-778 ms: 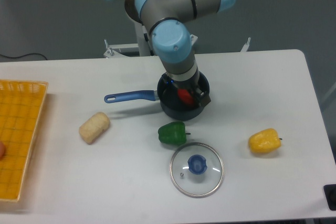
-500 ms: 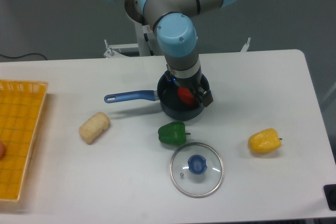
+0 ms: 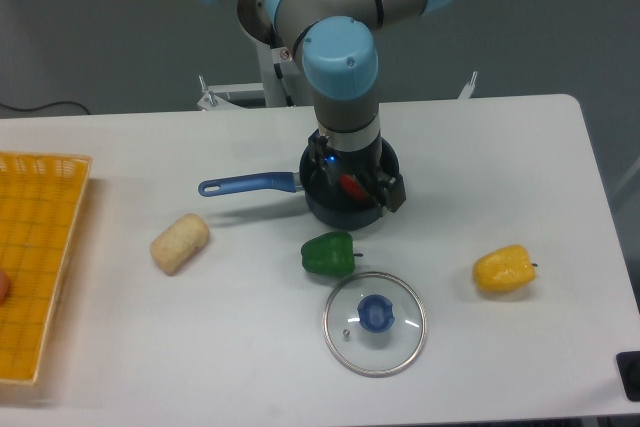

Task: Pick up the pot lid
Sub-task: 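Open the gripper and raise it off the black pot, then move the gripper over the blue knob of the glass lid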

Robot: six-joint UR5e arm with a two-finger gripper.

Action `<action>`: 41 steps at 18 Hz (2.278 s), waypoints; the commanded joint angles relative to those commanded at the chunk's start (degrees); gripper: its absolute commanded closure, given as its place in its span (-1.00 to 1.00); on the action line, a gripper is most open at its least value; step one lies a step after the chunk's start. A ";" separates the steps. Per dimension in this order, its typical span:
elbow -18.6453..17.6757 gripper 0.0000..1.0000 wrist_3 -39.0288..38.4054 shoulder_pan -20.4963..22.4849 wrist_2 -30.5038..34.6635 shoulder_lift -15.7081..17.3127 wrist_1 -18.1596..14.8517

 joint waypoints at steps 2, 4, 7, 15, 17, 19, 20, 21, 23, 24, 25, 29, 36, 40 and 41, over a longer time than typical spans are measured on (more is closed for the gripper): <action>0.09 -1.00 -0.44 -0.09 -0.09 0.00 0.18; 0.35 -1.00 -1.40 -0.18 -0.09 -0.09 0.26; 0.44 -1.00 -3.42 -0.44 -0.09 -0.53 2.72; 3.52 -1.00 -16.67 -2.99 4.04 -6.50 8.17; 3.25 -1.00 -22.91 -2.81 3.78 -7.03 8.18; 2.72 -1.00 -28.54 -2.81 3.78 -8.43 8.26; 2.72 -1.00 -32.13 -2.81 3.78 -8.96 8.35; 3.07 -1.00 -35.65 -2.81 3.87 -9.75 8.35; 3.34 -1.00 -40.94 -2.90 3.87 -10.72 8.35; 3.34 -1.00 -43.13 -2.81 3.78 -11.07 8.44; 3.43 -1.00 -44.72 -2.81 3.69 -11.34 8.44; 6.93 -1.00 -49.73 -2.46 2.38 -15.10 8.88; 11.34 -1.00 -55.11 -0.71 -1.93 -19.60 11.16; 11.34 -1.00 -54.93 0.17 -2.02 -20.21 11.43; 11.34 -1.00 -55.02 0.17 -1.94 -20.48 11.69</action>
